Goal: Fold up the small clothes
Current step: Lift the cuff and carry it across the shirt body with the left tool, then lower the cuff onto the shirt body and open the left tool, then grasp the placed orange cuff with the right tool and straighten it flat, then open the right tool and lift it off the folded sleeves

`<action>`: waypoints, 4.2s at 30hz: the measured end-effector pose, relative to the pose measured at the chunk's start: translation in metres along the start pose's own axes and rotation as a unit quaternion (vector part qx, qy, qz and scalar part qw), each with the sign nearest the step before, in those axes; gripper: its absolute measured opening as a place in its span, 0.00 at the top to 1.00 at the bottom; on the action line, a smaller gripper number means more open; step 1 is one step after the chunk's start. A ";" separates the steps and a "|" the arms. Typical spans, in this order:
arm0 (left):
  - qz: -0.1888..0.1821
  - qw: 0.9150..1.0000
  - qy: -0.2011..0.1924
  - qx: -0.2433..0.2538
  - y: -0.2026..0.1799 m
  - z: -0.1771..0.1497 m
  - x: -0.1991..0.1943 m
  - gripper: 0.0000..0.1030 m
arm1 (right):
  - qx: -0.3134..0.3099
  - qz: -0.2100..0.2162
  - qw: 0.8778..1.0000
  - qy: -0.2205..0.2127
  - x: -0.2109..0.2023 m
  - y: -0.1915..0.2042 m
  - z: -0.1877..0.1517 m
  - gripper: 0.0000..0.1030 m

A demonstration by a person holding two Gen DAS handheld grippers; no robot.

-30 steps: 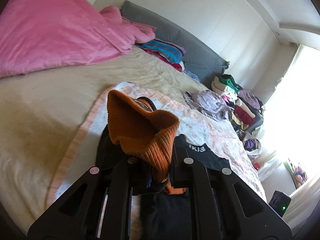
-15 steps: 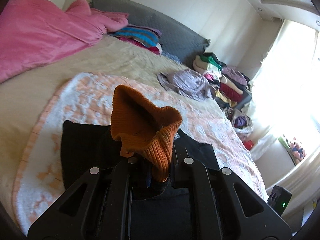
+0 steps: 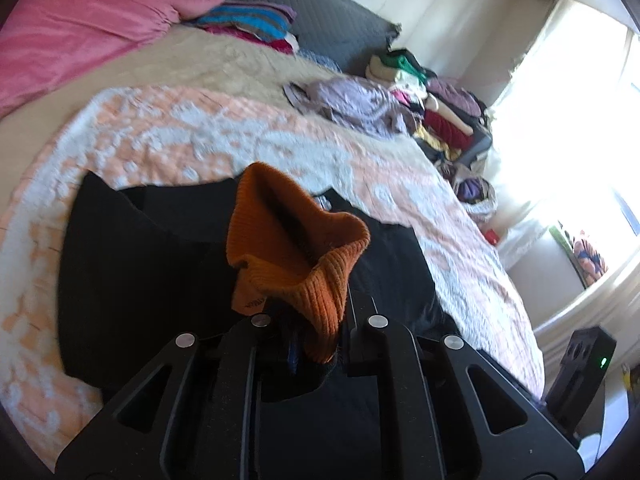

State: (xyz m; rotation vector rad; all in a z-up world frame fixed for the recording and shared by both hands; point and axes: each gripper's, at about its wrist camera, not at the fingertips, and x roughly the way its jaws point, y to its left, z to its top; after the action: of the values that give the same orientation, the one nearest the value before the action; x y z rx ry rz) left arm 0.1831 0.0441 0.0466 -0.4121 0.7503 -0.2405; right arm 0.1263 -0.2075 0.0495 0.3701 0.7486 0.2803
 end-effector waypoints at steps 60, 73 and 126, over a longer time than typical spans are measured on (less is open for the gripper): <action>0.057 0.995 -0.055 -0.064 0.074 -0.023 -0.077 0.12 | -0.199 -0.023 0.978 -0.051 0.056 0.090 0.072 0.92; 0.067 0.997 -0.030 -0.038 0.067 -0.026 -0.055 0.12 | -0.168 -0.077 0.982 -0.032 0.075 0.049 0.059 0.91; 0.102 0.992 0.064 0.031 0.064 -0.031 0.033 0.59 | -0.232 -0.054 0.967 0.090 0.104 0.075 0.006 0.62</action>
State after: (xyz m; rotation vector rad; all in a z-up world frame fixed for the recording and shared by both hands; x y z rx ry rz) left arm 0.1893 0.0809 -0.0219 -0.2599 0.9024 -0.0990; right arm 0.1949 -0.1027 0.0216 -0.1424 0.8512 0.3801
